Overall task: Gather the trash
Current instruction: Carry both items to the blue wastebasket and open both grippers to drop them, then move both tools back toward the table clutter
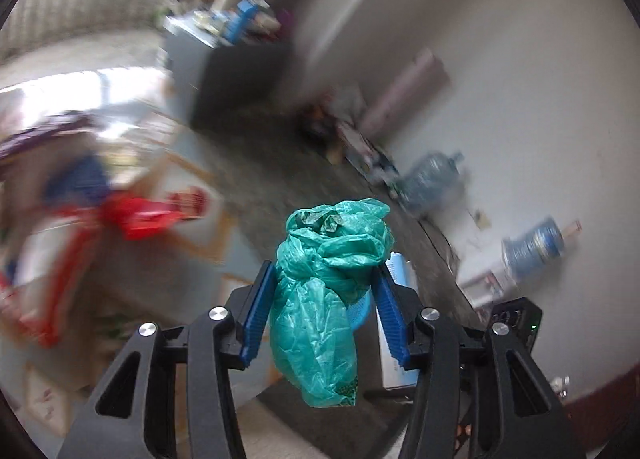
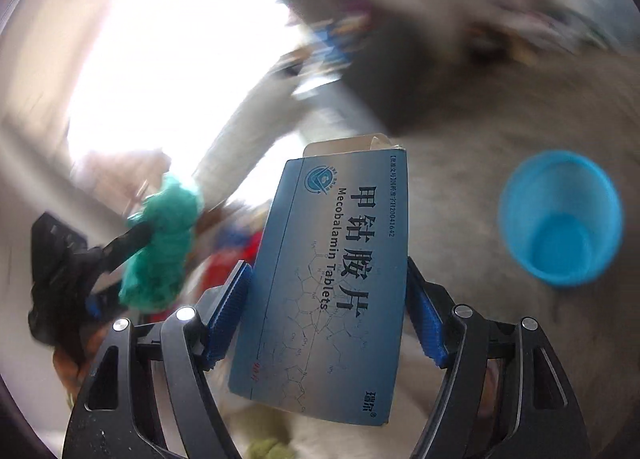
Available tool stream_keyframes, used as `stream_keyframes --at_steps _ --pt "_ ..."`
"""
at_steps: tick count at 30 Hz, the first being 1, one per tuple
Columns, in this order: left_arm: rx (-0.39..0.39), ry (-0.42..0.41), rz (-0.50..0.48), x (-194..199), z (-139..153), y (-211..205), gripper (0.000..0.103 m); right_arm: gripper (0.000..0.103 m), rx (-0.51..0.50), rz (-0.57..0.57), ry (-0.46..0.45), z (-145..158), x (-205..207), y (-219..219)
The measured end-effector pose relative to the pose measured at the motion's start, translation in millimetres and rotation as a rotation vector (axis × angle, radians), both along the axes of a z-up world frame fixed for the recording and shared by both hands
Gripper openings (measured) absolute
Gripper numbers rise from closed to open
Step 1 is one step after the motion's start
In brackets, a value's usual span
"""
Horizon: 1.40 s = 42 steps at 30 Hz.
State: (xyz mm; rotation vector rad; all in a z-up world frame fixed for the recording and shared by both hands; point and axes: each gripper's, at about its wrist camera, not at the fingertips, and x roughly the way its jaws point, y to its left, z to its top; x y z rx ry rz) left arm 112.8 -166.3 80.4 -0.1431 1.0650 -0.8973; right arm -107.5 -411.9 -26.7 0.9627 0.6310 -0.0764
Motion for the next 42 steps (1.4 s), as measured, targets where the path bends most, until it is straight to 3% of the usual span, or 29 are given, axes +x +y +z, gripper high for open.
stream_keyframes --at_steps 3,9,12,14,18,21,28,34,39,42 --pt "0.106 0.096 -0.093 19.1 -46.9 -92.4 0.049 0.07 0.11 -0.163 0.102 -47.8 -17.8 -48.3" --pt "0.295 0.25 -0.209 37.9 -143.3 -219.8 0.049 0.071 0.307 -0.326 0.204 -132.6 -21.5 -116.5" --pt "0.343 0.273 -0.234 37.7 -175.5 -259.1 0.05 0.073 0.383 -0.382 0.214 -164.4 -27.8 -147.5" --pt "0.39 0.28 -0.269 39.3 -198.5 -288.4 0.068 0.077 0.407 -0.43 0.24 -181.0 -19.5 -162.7" --pt "0.429 0.246 -0.242 34.3 -217.0 -305.3 0.074 0.078 0.441 -0.483 0.291 -207.7 -10.2 -180.6" --pt "0.383 0.241 -0.239 30.0 -209.9 -298.4 0.077 0.078 0.437 -0.468 0.276 -206.4 -17.0 -185.9" --pt "0.291 0.071 -0.263 10.4 -157.3 -269.0 0.078 0.078 0.367 -0.427 0.269 -188.7 -22.7 -168.3" --pt "0.174 -0.046 -0.252 -12.8 -98.4 -216.5 0.079 0.081 0.143 -0.374 0.289 -142.5 -19.0 -140.3" --pt "0.074 -0.048 -0.243 -32.8 -60.4 -156.3 0.088 0.09 -0.097 -0.341 0.287 -89.5 -10.7 -104.0" --pt "0.094 -0.024 -0.294 -42.2 -50.1 -127.5 0.093 0.095 -0.238 -0.319 0.275 -57.3 -4.4 -77.7"
